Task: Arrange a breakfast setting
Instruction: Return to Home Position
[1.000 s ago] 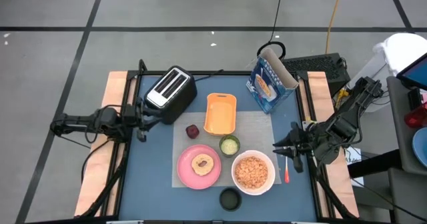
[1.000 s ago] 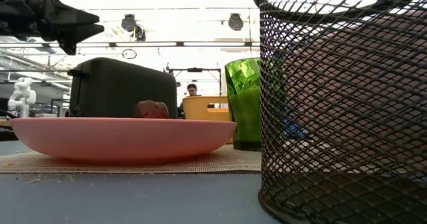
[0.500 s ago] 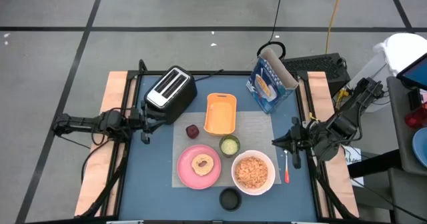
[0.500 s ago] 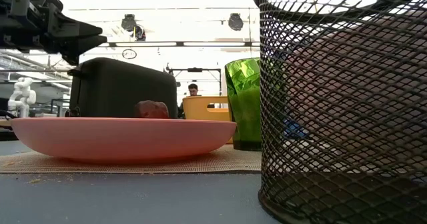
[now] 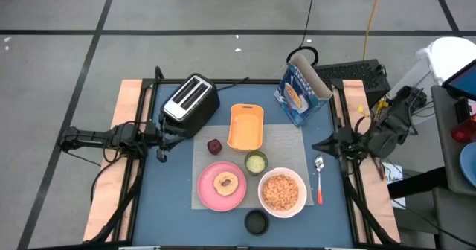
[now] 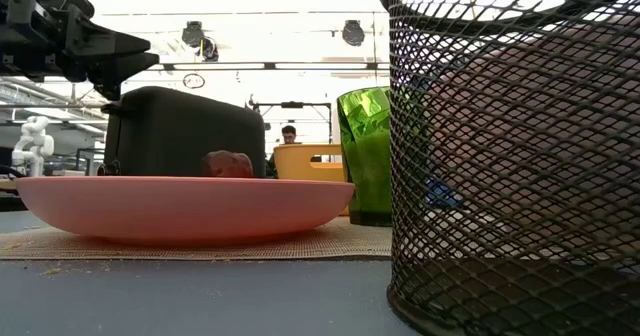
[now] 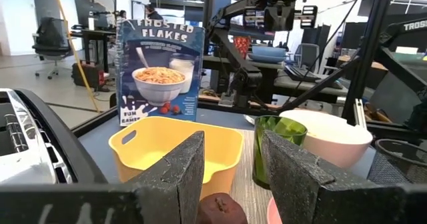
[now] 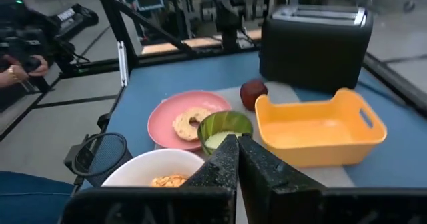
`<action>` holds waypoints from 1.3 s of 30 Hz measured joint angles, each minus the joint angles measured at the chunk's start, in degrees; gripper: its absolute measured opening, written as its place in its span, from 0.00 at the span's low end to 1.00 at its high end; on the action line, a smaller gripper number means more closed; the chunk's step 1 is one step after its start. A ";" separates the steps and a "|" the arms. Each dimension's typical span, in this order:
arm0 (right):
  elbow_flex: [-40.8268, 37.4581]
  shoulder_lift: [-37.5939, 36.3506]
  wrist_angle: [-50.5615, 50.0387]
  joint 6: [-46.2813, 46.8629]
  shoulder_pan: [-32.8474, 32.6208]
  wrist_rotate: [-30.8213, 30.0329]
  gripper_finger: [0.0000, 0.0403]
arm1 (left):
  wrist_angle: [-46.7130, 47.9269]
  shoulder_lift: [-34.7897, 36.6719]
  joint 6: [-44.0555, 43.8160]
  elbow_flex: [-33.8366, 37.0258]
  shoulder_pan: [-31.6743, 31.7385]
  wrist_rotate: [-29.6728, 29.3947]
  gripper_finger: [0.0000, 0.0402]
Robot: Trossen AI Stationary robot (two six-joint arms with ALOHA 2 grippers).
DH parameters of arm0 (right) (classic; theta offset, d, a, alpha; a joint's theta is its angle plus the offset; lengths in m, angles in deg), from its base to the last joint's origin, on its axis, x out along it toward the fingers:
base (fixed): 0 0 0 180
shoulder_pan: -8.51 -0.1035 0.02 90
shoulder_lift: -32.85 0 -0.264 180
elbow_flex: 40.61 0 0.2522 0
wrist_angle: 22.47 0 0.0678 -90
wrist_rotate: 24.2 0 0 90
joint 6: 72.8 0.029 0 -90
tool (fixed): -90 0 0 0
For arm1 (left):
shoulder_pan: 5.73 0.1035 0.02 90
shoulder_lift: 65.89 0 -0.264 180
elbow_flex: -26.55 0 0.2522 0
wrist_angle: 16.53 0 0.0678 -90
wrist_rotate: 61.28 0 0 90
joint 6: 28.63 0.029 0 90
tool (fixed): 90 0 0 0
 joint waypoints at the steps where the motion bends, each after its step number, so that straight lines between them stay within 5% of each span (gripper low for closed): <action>1: 0.00 -0.80 -0.01 -1.45 0.00 -0.01 0.00 | 0.02 0.00 0.02 0.00 0.00 0.00 0.38; 8: -4.83 -7.71 2.62 -10.04 0.00 -0.34 0.00 | 0.06 0.00 0.93 0.00 0.00 0.00 0.38; 21: -27.45 -23.41 38.12 -27.31 0.00 -0.97 0.00 | 0.09 -0.02 1.22 -0.02 0.00 -0.02 0.38; 30: -39.44 -24.78 56.23 -32.80 1.93 -0.51 0.00 | 0.06 -0.04 1.20 -0.02 0.00 -0.04 0.38; 39: -45.44 -24.77 64.65 -32.18 10.64 9.00 0.00 | 0.06 -0.04 1.20 -0.04 0.00 -0.07 0.38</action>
